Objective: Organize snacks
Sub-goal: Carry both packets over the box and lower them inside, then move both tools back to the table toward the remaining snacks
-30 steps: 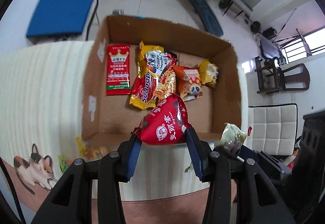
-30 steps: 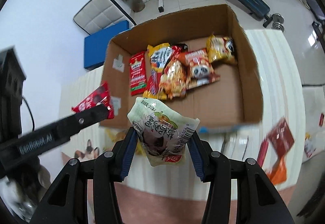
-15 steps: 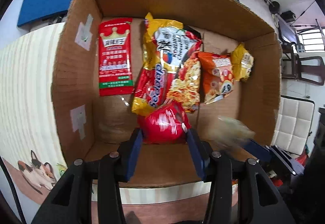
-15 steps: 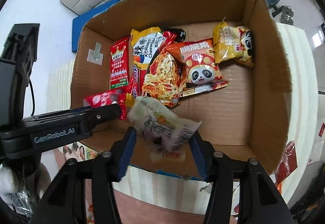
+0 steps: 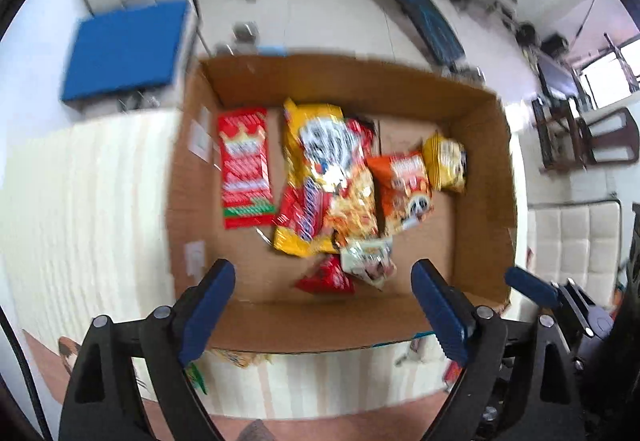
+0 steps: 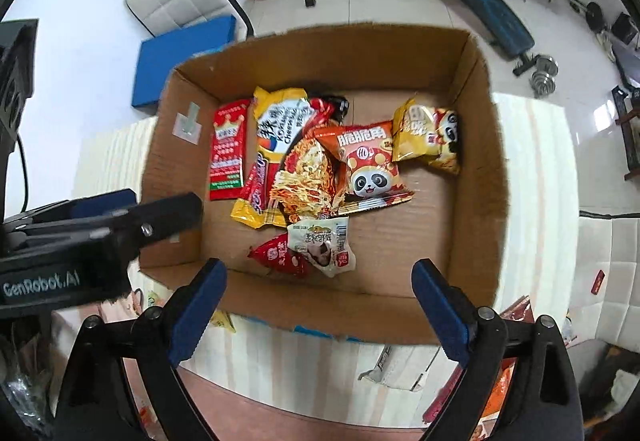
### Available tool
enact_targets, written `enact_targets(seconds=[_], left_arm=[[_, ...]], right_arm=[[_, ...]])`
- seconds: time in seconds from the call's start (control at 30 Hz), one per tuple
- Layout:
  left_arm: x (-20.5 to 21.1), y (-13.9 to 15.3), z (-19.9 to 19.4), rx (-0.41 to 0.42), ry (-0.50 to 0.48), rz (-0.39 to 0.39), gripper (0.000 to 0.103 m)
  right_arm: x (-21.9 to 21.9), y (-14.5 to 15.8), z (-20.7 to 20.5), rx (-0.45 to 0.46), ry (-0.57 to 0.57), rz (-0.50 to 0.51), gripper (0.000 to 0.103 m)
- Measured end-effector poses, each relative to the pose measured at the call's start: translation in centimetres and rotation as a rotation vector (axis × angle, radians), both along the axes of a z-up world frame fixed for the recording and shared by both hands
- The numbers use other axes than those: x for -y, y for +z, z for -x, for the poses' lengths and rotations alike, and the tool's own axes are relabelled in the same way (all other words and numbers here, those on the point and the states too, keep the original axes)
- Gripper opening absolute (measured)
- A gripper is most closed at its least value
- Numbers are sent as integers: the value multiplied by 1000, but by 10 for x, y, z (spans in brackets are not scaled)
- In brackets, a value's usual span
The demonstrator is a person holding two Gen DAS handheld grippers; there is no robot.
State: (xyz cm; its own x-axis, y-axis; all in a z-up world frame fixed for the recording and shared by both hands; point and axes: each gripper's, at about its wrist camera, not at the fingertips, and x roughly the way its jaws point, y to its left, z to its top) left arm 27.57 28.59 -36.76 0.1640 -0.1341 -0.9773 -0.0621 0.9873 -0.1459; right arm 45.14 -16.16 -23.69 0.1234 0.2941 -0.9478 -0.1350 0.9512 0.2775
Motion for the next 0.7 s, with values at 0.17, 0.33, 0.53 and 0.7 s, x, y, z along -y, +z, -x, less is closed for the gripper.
enact_targets(seconds=[0.17,0.33,0.53,0.7], left_arm=[[4,25,47,178,66,-59,90],[-6,17,105,211,161,-82,90],[-35,-53,153,50,316,-81,90],[-50,-107,161,-36,438,-94,90]], right_arm=[[21,10,41,0,-56,-66,96],[49,-7,83,-21,-147,-54,96],[74,-72,113,-151,-231,4,96],[77,-106,121,-197,-259,28,96]])
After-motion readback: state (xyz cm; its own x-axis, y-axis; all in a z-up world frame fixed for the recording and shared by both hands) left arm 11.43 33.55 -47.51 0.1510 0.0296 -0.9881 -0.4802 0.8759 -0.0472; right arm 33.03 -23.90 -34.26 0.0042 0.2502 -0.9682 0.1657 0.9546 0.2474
